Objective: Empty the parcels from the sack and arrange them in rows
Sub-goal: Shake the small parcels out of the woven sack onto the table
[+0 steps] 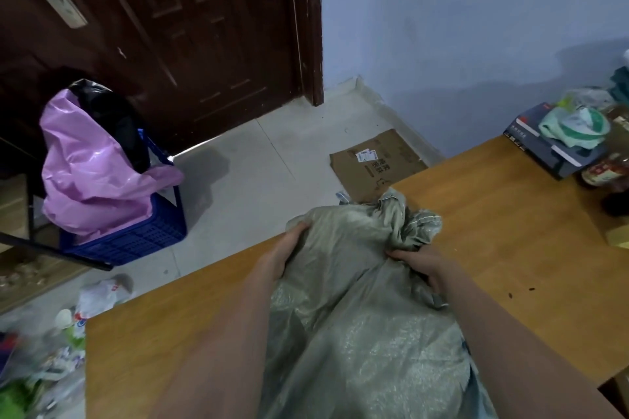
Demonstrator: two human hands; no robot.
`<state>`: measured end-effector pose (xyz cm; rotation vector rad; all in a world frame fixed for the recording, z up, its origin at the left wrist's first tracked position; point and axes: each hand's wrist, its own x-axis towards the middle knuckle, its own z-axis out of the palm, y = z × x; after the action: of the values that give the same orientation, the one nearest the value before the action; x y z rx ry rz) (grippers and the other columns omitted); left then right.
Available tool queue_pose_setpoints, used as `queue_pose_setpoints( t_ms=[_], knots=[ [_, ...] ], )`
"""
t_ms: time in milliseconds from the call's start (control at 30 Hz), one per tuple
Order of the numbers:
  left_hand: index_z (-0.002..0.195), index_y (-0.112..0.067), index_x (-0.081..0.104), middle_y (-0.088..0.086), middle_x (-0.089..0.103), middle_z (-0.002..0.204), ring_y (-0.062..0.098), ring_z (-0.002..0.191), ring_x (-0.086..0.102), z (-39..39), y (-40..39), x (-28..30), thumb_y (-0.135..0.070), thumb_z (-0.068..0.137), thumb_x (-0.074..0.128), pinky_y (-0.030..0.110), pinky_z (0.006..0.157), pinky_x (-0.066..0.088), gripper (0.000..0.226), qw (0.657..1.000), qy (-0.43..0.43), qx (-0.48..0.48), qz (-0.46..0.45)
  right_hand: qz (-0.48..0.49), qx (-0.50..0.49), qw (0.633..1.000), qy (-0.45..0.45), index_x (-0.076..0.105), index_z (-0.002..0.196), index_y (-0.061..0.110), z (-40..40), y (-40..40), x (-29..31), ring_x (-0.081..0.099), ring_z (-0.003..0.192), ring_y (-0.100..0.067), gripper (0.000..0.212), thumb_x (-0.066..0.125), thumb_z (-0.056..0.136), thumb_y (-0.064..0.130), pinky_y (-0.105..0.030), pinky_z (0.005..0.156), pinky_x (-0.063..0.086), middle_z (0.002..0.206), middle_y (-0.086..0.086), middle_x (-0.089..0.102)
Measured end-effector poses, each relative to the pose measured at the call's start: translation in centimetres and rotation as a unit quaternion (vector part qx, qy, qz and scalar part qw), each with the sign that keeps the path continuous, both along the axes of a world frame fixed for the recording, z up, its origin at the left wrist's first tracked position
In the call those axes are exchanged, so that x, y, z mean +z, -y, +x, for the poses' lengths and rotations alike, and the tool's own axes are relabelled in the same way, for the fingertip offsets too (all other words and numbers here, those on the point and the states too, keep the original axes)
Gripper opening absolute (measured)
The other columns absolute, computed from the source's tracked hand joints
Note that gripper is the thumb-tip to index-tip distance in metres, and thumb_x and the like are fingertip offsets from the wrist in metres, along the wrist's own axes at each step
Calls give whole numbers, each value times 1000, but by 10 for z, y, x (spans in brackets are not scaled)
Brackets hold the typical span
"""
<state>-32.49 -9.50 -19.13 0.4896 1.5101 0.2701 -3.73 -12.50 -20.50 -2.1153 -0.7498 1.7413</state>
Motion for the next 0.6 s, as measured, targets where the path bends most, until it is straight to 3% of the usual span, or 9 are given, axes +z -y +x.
queue_pose_setpoints(
  t_ms=[133,267,433,500,600],
  knots=[
    [115,-15,69,11,74,107,27,96,71,4,4,4,-68,89,48,35,77,57,63,1000,6,-27,5,-19,26,999,-24,52,137,12,-16,0,-6,61,111,-28,90,84,65,57,-41,93,52,128,-7,63],
    [117,-16,66,10,72,110,27,99,70,-5,10,9,-68,88,51,42,89,56,62,999,4,-34,12,15,7,999,-28,59,131,11,-35,-2,2,66,104,-27,57,78,83,35,-44,97,53,117,-8,69],
    [112,-14,70,12,74,109,29,102,70,-27,27,26,-61,91,53,46,97,53,54,999,10,-27,17,35,35,999,-16,63,116,12,-62,-4,27,66,94,-26,30,71,88,19,-36,82,56,106,-9,69],
    [112,-14,71,13,74,109,30,103,70,-36,36,34,-58,89,55,49,98,52,53,999,10,-19,26,42,26,998,-26,63,114,12,-73,-1,40,66,91,-26,23,66,92,15,-34,76,55,102,-10,70],
    [117,-12,69,16,74,109,34,103,70,-51,51,44,-49,87,57,55,98,51,50,999,4,-13,48,42,37,998,-28,63,114,12,-87,6,55,67,96,-33,26,57,89,13,-47,89,57,104,-15,71]
  ],
)
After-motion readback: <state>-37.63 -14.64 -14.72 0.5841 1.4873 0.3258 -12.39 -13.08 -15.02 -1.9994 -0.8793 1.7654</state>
